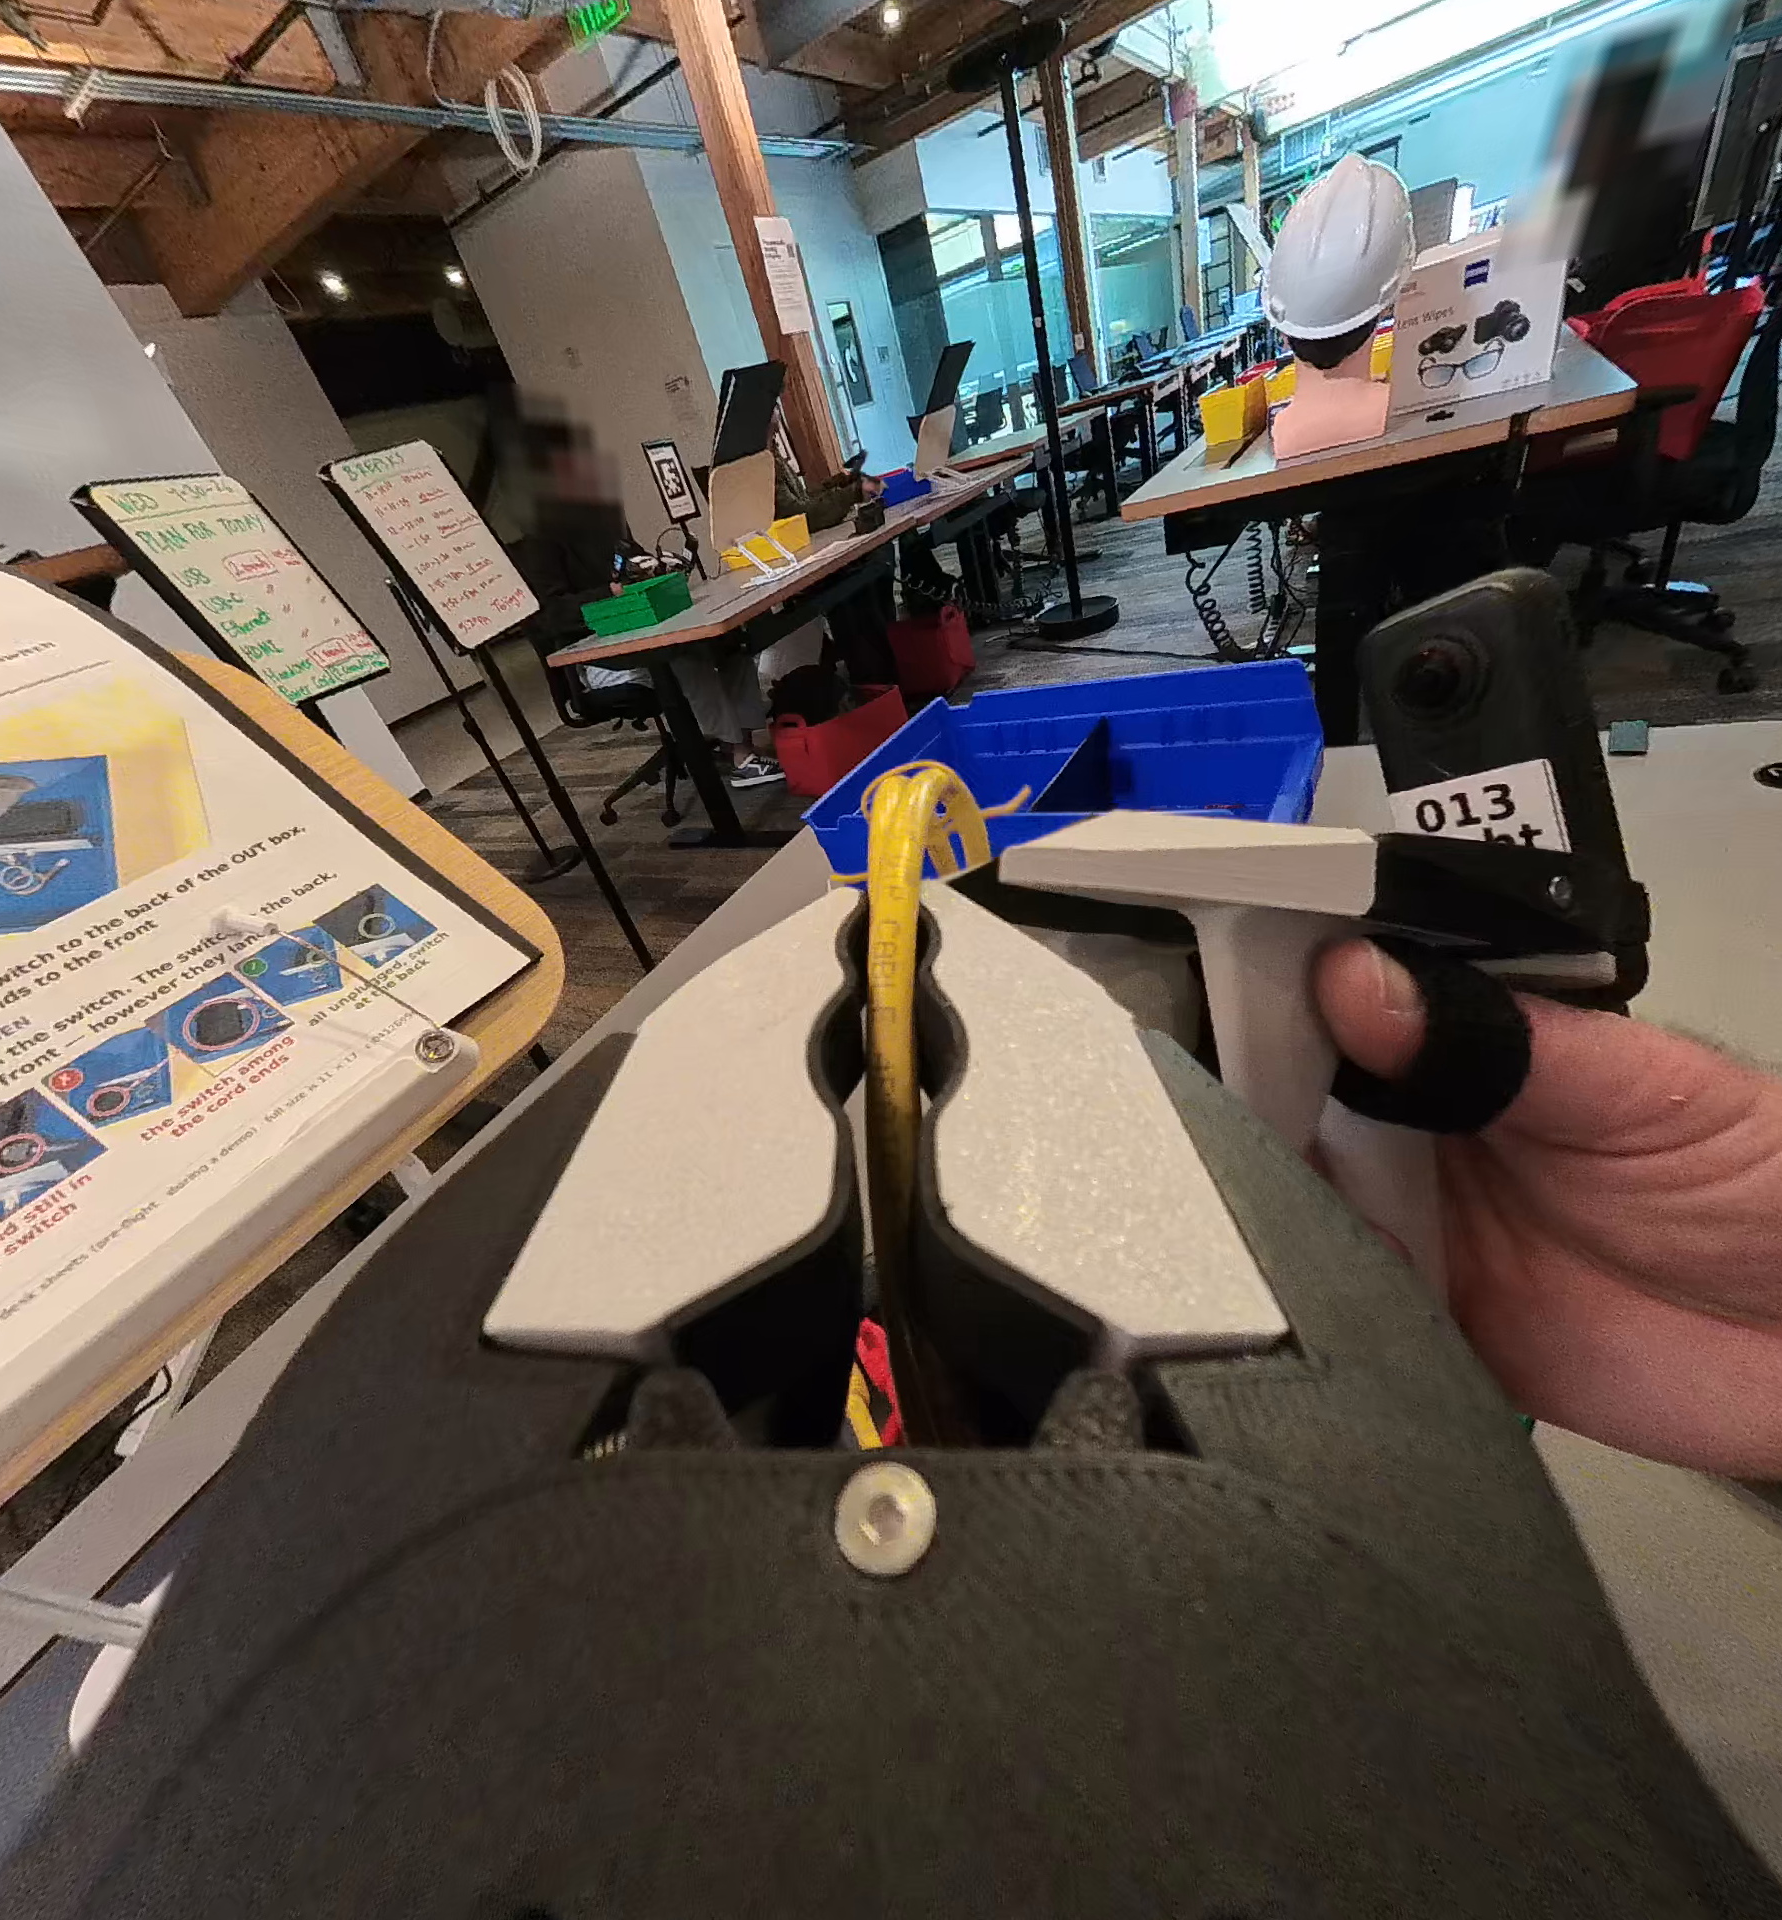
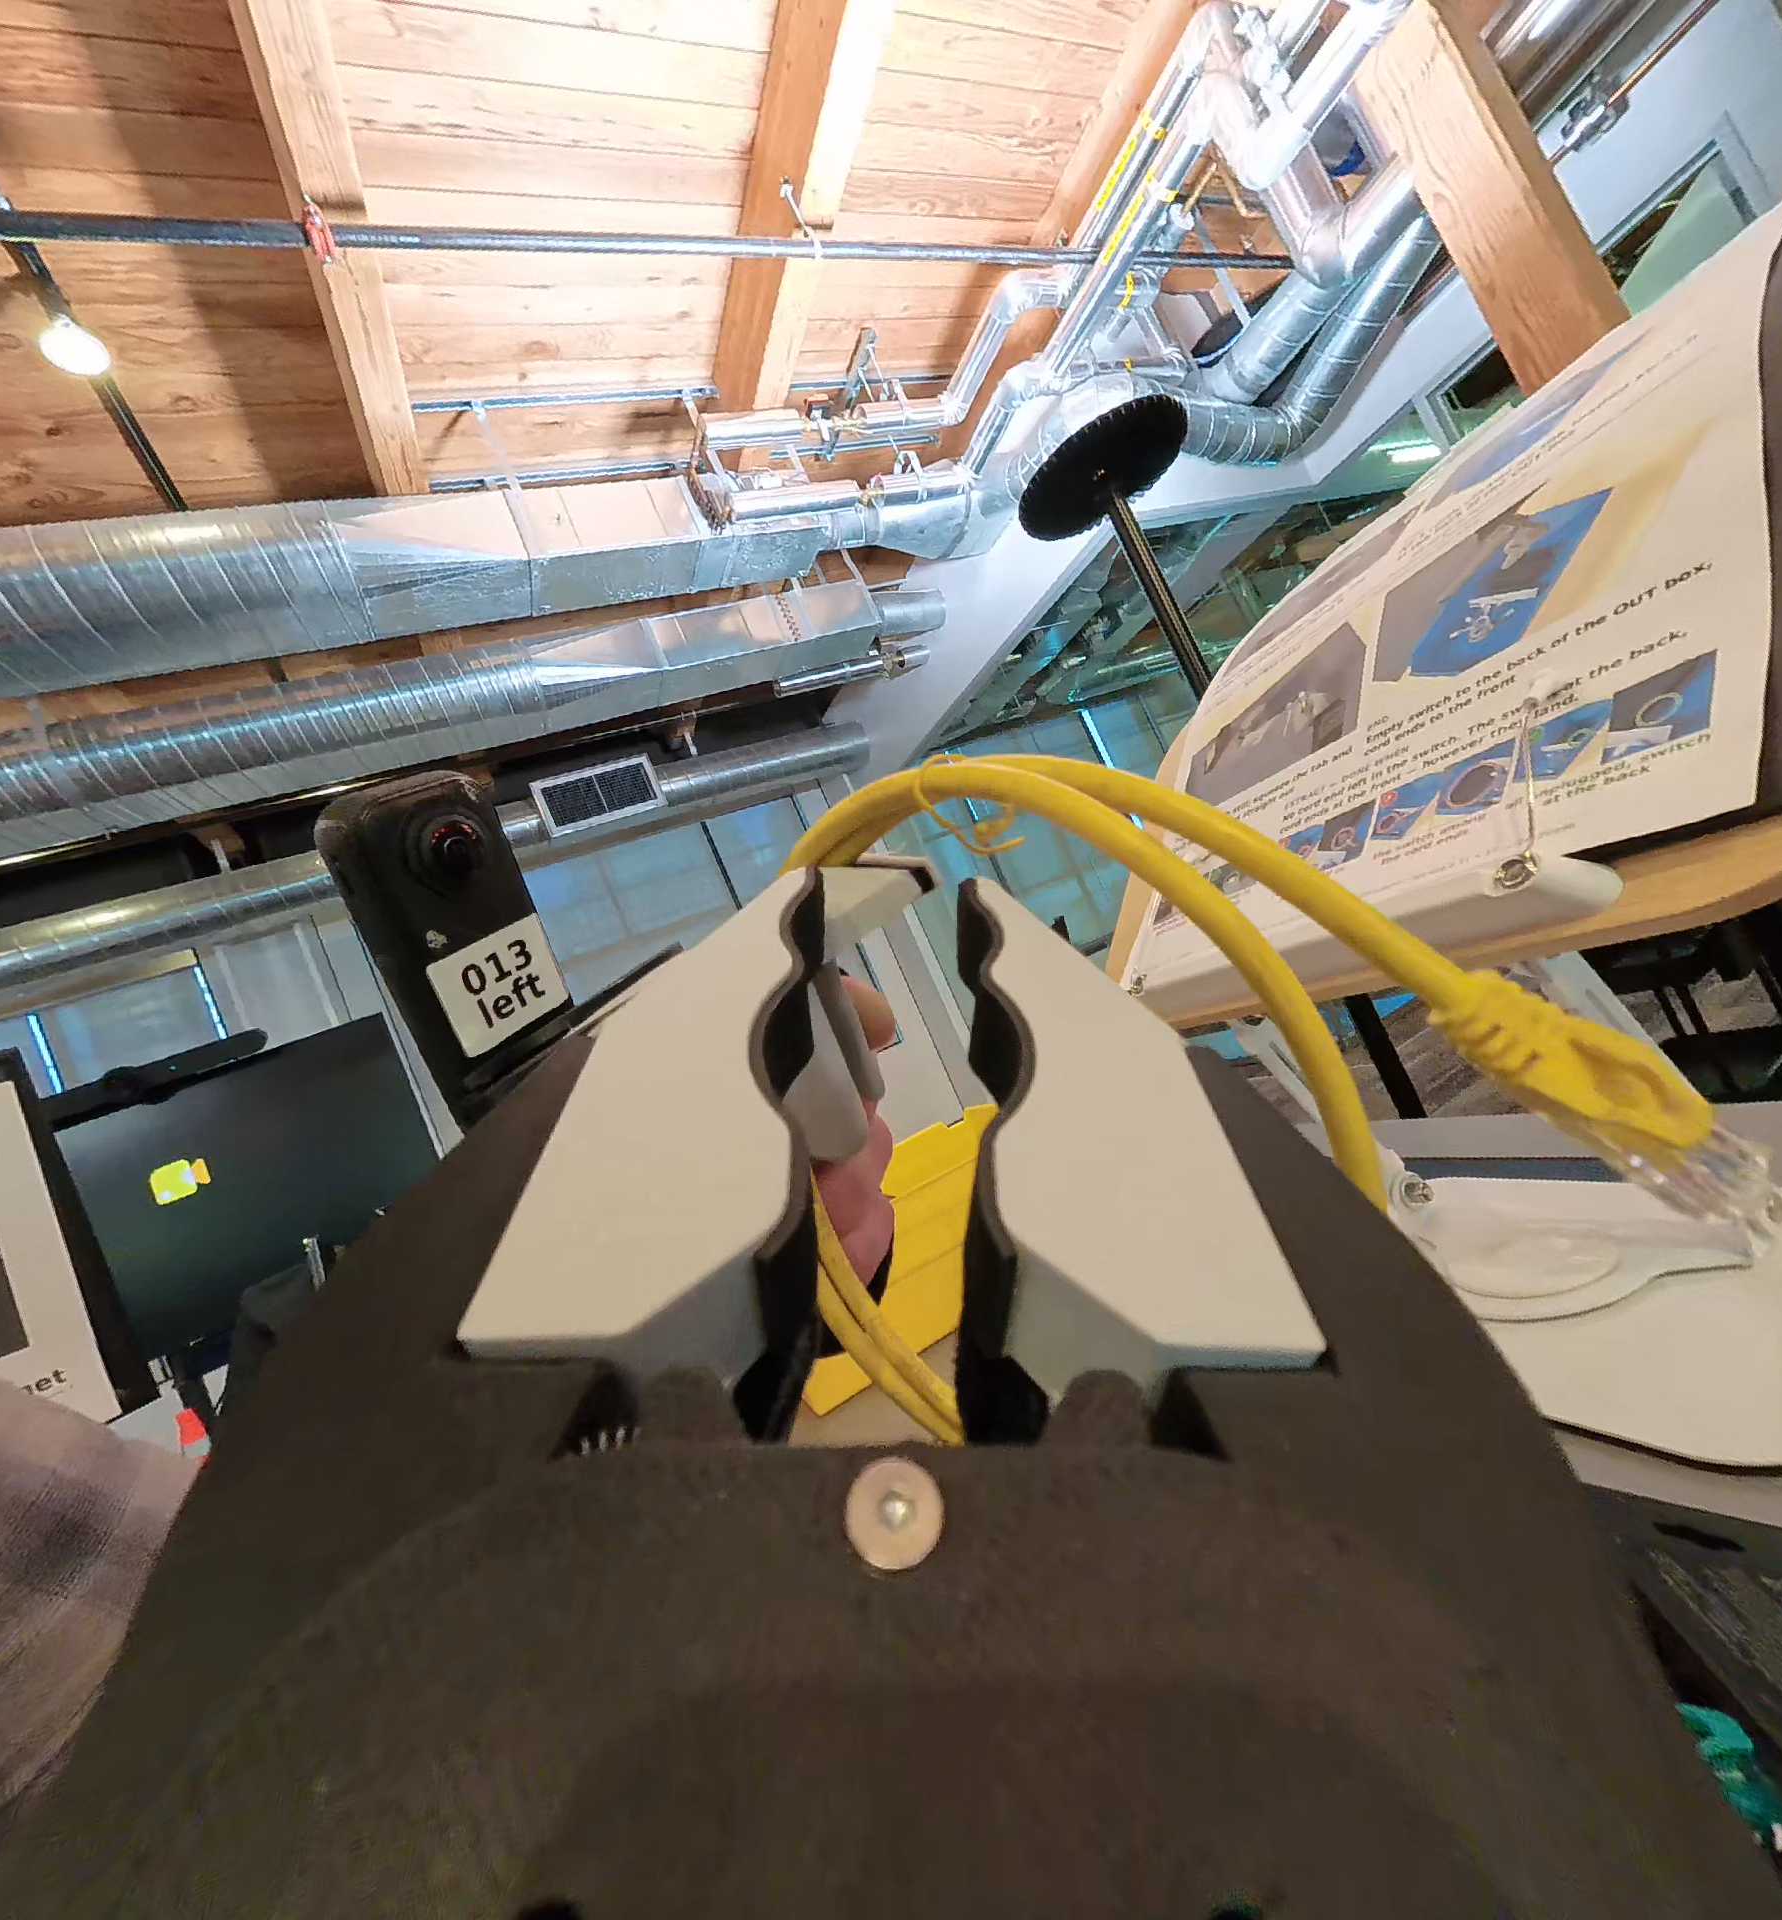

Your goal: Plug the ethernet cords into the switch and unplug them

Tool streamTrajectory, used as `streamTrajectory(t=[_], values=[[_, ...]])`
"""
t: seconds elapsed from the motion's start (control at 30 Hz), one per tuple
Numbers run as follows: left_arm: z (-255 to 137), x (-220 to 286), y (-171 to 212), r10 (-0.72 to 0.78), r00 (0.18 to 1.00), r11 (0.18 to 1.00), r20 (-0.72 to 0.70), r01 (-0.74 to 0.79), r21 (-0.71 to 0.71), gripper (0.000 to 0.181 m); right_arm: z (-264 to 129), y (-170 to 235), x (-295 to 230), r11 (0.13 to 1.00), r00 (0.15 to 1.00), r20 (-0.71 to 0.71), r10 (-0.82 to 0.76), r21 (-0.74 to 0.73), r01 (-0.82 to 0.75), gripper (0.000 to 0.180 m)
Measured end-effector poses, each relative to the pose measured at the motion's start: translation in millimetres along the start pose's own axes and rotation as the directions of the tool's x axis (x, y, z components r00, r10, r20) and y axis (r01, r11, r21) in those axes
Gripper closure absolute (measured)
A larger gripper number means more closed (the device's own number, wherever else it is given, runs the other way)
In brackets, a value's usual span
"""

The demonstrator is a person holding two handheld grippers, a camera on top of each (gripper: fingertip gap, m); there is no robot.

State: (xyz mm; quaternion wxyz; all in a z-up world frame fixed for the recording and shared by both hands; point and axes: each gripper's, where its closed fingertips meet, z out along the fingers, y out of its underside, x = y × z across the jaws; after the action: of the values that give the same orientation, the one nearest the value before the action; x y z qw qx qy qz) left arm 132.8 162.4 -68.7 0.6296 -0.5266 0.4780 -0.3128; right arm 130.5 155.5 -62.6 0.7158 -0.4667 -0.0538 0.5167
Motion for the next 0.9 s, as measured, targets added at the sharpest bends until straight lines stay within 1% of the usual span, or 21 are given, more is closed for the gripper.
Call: streamTrajectory(t=[0.1, 0.27, 0.37, 0.53, 0.63, 0.73, 0.83, 0.9], values=[[0, 0, -1, 0.007, 1.0, 1.0, 0.01, -0.007, 0.001, 0.177, -1, 1, 3, 1.0, 1.0, -0.022, -0.002, 0.001, 0.002, 0.155], [0, 1, -1, 0.025, 0.999, 1.0, 0.023, -0.025, -0.001, 0.176, -3, -5, 14, 0.999, 0.997, -0.078, 0.016, 0.04, -0.013, 0.148], [0, 1, -1, 0.03, 0.999, 1.0, 0.03, -0.03, -0.003, 0.176, 0, -9, 13, 0.998, 0.997, -0.081, 0.003, 0.059, 0.002, 0.15], [0, 1, -2, 0.031, 0.999, 1.0, 0.032, -0.031, 0.0, 0.176, 1, -15, 10, 0.996, 0.997, -0.072, -0.028, 0.08, 0.034, 0.165], [0, 1, -2, 0.033, 0.999, 0.999, 0.034, -0.033, -0.001, 0.176, 2, -15, 10, 0.997, 0.997, -0.068, -0.026, 0.075, 0.031, 0.164], [0, 1, -2, 0.033, 0.999, 0.999, 0.035, -0.033, 0.0, 0.176, 2, -14, 9, 0.997, 0.997, -0.066, -0.031, 0.07, 0.035, 0.168], [0, 2, -3, 0.038, 0.999, 0.999, 0.033, -0.038, 0.0, 0.176, 3, -14, 9, 0.997, 0.997, -0.066, -0.04, 0.066, 0.044, 0.177], [0, 3, -3, 0.043, 0.998, 0.999, 0.035, -0.043, 0.001, 0.176, 3, -15, 8, 0.997, 0.997, -0.06, -0.04, 0.068, 0.045, 0.178]])
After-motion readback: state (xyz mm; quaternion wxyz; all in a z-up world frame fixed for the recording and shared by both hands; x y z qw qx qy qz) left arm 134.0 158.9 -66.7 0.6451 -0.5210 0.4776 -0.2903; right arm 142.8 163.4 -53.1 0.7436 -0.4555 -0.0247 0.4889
